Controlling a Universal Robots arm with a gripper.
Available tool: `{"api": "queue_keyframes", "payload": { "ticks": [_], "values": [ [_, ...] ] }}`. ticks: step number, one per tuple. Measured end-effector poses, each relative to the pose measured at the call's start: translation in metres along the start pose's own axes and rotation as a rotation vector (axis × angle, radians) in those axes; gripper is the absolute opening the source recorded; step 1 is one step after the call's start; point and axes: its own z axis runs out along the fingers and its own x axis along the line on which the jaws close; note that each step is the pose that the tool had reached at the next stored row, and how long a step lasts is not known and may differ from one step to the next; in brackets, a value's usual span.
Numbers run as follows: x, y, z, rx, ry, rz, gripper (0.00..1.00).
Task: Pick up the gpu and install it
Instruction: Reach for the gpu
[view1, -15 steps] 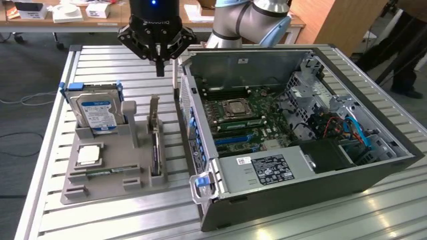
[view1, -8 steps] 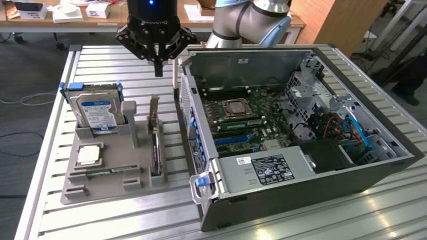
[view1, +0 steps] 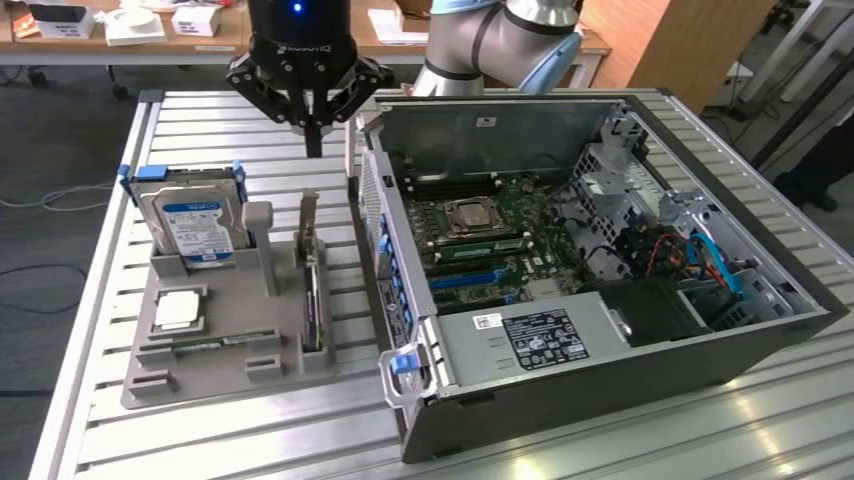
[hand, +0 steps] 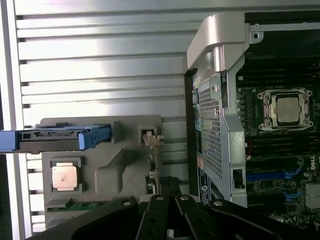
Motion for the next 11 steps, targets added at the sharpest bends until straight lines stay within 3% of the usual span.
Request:
{"api": "queue_keyframes", "payload": {
  "ticks": [11],
  "values": [
    [0.004, -0.0200, -0.0010, 0.0000, 0.0000, 0.000, 0.11]
  ]
}}
